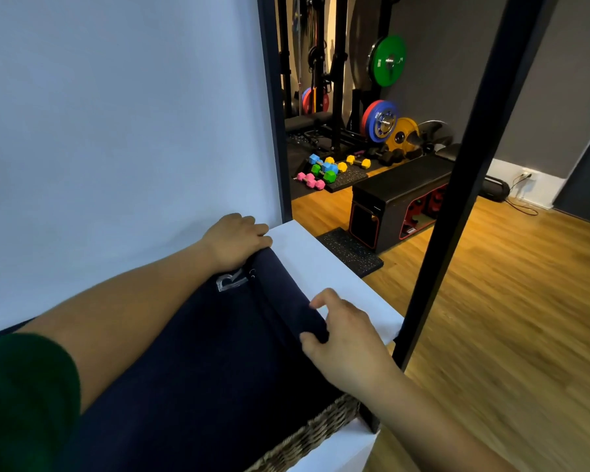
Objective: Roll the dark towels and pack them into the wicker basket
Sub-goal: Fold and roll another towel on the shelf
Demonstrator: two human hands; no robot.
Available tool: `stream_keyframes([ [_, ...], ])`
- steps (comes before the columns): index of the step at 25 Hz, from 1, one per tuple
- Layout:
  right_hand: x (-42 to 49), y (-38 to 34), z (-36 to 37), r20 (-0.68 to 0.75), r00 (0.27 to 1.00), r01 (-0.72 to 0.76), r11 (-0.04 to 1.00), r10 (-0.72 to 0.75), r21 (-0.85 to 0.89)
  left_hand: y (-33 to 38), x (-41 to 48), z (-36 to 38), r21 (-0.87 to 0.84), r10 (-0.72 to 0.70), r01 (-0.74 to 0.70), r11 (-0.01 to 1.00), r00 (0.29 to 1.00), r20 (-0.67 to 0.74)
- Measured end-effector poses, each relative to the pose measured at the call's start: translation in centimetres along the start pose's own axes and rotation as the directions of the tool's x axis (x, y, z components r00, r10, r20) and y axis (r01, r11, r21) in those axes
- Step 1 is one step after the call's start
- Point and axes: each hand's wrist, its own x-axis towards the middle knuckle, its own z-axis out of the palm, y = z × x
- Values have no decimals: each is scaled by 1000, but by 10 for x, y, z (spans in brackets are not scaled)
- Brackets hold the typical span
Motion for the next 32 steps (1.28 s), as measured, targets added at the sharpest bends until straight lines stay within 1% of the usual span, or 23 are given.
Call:
stream_keyframes([
  [1, 0, 3, -1, 27, 996, -82, 997, 81, 4, 2, 1, 5, -1, -21, 21, 1000, 999, -50],
  [2, 1, 4, 0, 46, 992, -116, 992, 118, -53, 4, -1, 10, -38, -58, 54, 998, 994, -96],
  [3, 0, 3, 3, 44, 992, -109, 986, 115, -127, 9, -5, 15, -113, -113, 98, 989, 985, -134],
  [5, -5, -4, 11, 13, 998, -50, 972, 54, -229, 23, -16, 25, -283, -248, 192, 940, 952, -179],
  [7, -8, -11, 17, -35, 999, -12, 959, 3, -284, 31, -25, 28, -391, -338, 247, 887, 923, -185],
  [10, -11, -17, 25, -89, 996, -39, 931, 7, -364, 29, -28, 25, -477, -350, 250, 843, 927, -134],
  [11, -13, -19, 27, -128, 992, -49, 922, 0, -383, 28, -30, 25, -492, -366, 264, 829, 923, -122],
  [13, -14, -17, 34, -185, 980, -16, 900, -72, -435, 27, -39, 25, -522, -375, 291, 802, 925, -61],
  [16, -20, -21, 45, -195, 943, 128, 836, -269, -533, 28, -64, 26, -626, -393, 303, 719, 920, -6],
  [18, -26, -23, 49, -179, 898, 235, 783, -401, -576, 27, -77, 25, -703, -427, 345, 622, 902, 65],
  [20, -29, -19, 50, -140, 870, 311, 746, -473, -589, 28, -80, 18, -752, -470, 402, 523, 872, 139],
  [21, -28, -19, 44, -108, 878, 330, 754, -466, -569, 31, -76, 14, -747, -478, 429, 508, 862, 170],
  [22, -25, -21, 36, -72, 901, 327, 779, -428, -535, 35, -69, 9, -724, -478, 459, 514, 855, 202],
  [24, -9, -25, 18, -4, 951, 274, 843, -311, -463, 49, -51, 1, -677, -488, 521, 521, 832, 265],
  [25, -1, -25, 10, -2, 970, 222, 891, -242, -396, 56, -42, -1, -665, -501, 546, 509, 817, 286],
  [27, 9, -22, 2, 0, 991, 130, 960, -134, -249, 69, -37, 1, -672, -536, 555, 491, 800, 269],
  [29, 8, -20, 6, 23, 998, 53, 987, -50, -154, 72, -46, 7, -699, -553, 514, 497, 808, 201],
  [30, 5, -20, 12, 60, 998, 28, 987, -19, -158, 70, -52, 10, -705, -543, 498, 505, 818, 189],
  [32, -1, -19, 25, 94, 995, 32, 971, -10, -237, 65, -61, 14, -692, -507, 488, 532, 838, 202],
])
